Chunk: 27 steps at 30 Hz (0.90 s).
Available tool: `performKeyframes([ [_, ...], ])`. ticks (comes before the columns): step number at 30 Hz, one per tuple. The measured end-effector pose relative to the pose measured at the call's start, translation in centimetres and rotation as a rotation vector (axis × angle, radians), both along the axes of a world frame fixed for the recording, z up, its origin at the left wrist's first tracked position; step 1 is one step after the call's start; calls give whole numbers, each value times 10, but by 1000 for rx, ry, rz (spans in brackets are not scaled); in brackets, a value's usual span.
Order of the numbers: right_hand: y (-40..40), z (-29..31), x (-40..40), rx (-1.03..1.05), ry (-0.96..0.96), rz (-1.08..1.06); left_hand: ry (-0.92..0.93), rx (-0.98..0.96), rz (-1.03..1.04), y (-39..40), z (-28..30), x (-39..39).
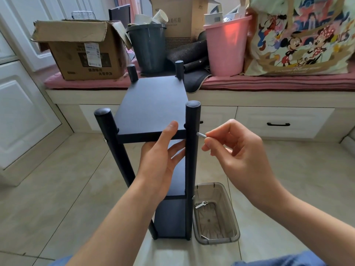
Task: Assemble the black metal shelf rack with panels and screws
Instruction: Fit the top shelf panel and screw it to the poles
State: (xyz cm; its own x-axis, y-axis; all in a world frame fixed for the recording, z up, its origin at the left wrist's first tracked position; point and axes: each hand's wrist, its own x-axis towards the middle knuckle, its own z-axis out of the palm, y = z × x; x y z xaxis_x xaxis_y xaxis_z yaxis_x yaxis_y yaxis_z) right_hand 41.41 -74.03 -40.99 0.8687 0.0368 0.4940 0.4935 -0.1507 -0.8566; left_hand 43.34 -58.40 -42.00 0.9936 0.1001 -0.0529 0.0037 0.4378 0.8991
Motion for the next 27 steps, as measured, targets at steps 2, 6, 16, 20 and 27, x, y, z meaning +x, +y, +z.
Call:
performKeyframes([
  [2,-1,0,1,0,-3,-2,2,1,-11,0,0,-1],
  [6,-1,0,2,2,13,13,-5,6,-30,0,-1,-2],
  [16,4,1,5,-9,30,15,-29,44,-48,1,-3,-2],
  [20,6,1,8,1,37,24,-38,51,-42,1,-4,-1],
  [27,2,3,8,39,71,46,-62,40,-31,-1,-6,-2],
])
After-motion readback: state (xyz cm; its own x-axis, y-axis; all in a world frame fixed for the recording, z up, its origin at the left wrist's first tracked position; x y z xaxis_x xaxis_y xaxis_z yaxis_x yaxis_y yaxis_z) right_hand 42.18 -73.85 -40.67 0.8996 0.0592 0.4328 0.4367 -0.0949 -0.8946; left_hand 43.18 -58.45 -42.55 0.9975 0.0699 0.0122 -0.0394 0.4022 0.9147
